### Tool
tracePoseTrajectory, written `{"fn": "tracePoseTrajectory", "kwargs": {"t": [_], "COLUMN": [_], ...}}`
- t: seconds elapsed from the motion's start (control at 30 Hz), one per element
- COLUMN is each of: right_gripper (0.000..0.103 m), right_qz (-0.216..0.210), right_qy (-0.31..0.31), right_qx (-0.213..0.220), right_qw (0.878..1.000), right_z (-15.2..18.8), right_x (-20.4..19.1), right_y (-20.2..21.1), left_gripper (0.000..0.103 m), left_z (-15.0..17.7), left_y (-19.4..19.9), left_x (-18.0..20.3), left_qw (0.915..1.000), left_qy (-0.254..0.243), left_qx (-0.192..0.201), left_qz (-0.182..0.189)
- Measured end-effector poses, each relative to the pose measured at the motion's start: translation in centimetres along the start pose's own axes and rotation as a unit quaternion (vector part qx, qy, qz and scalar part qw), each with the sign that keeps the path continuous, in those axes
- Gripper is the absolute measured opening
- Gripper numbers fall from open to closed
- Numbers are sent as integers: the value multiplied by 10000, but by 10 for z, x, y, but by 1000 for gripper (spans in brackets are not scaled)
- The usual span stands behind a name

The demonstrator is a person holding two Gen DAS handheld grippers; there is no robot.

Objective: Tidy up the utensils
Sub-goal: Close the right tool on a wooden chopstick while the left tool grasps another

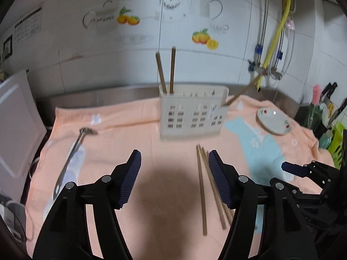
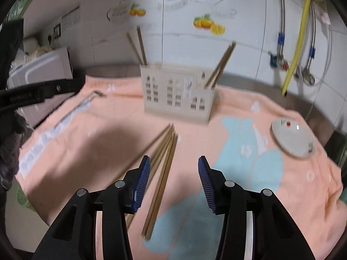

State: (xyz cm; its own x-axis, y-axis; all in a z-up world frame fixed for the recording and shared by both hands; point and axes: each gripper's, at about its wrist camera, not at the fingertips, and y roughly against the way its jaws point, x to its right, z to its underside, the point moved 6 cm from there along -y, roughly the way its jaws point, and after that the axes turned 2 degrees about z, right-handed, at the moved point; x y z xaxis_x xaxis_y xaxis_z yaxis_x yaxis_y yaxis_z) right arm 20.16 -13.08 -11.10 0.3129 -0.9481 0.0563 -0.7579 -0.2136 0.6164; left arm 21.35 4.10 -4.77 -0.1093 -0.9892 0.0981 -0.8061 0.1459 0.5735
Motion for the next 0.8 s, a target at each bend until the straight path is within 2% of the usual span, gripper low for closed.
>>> {"fn": "tracePoseTrajectory", "kwargs": {"t": [0.13, 0.2, 0.37, 0.47, 0.8], "right_gripper": [42, 37, 31, 25, 19], "right_qz": [-114, -101, -187, -174, -205], "right_qy": [-233, -287, -441, -505, -576], "right_qx": [-308, -420, -695, -786, -906], "right_qw": [9992, 9987, 9964, 9955, 9940], "right_z": [32, 43, 61, 66, 65], "right_x": [-6, -7, -10, -10, -13], "right_y": [-14, -20, -40, -48, -61], "left_gripper": [66, 66, 66, 66, 66], "left_z": [22, 32, 50, 59, 74], "left_y": [-1, -2, -8, -10, -18], "left_x": [-5, -9, -14, -18, -25], "left_qw": [9998, 9996, 9988, 9982, 9967], "left_qy": [168, 230, 349, 419, 570], "left_qx": [-135, -183, -341, -416, -578], "left_qz": [39, -26, -46, -58, -48]}}
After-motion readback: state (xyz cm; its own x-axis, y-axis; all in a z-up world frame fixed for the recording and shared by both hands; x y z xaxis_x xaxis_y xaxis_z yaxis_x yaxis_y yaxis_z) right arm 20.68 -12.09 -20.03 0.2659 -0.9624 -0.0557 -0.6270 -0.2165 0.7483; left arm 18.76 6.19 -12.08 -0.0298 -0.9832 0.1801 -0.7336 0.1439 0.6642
